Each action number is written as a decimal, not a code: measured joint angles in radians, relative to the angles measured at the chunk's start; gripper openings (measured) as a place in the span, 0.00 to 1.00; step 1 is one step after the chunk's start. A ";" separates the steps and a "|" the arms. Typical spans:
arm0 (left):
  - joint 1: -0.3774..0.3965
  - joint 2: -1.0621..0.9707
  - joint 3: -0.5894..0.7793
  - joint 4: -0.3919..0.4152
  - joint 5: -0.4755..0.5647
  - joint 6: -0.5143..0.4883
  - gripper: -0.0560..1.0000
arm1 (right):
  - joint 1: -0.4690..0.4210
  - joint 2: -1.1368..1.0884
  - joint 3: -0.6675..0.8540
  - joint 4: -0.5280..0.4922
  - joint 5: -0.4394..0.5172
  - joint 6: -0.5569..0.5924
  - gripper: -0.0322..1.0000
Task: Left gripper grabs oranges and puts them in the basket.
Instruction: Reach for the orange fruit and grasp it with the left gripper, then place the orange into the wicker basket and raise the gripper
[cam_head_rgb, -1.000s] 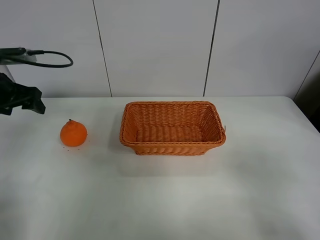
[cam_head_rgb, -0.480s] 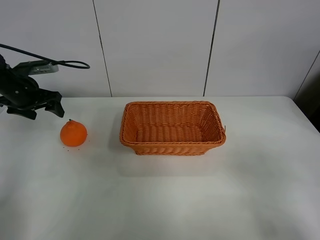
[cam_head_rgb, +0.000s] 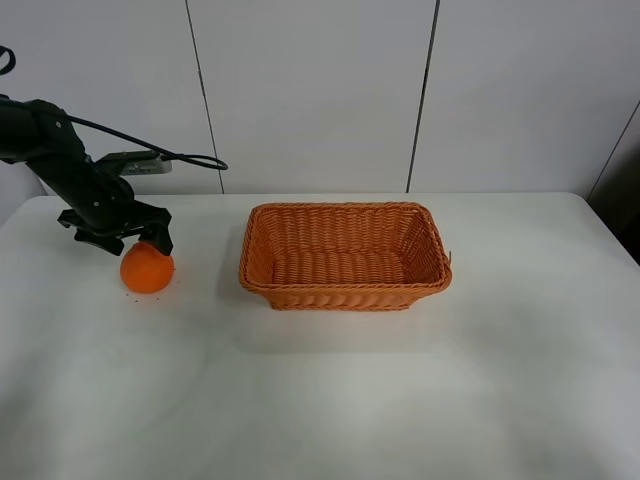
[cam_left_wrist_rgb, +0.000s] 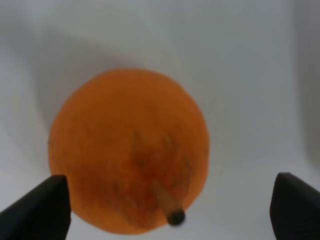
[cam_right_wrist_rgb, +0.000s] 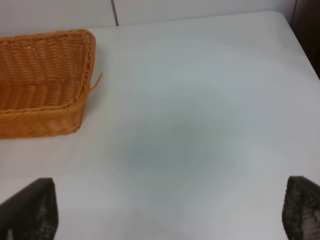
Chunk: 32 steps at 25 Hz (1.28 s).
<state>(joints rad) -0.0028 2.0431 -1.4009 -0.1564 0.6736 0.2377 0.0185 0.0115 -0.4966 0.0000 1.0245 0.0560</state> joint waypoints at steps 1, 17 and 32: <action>0.000 0.015 -0.001 0.000 -0.001 0.000 0.91 | 0.000 0.000 0.000 0.000 0.000 0.000 0.70; 0.000 0.091 -0.017 0.015 -0.043 0.039 0.69 | 0.000 0.000 0.000 0.000 0.000 0.000 0.70; 0.000 0.080 -0.022 0.043 0.044 0.063 0.20 | 0.000 0.000 0.000 0.000 0.000 0.000 0.70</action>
<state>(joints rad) -0.0028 2.1227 -1.4228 -0.1132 0.7176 0.3011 0.0185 0.0115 -0.4966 0.0000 1.0245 0.0560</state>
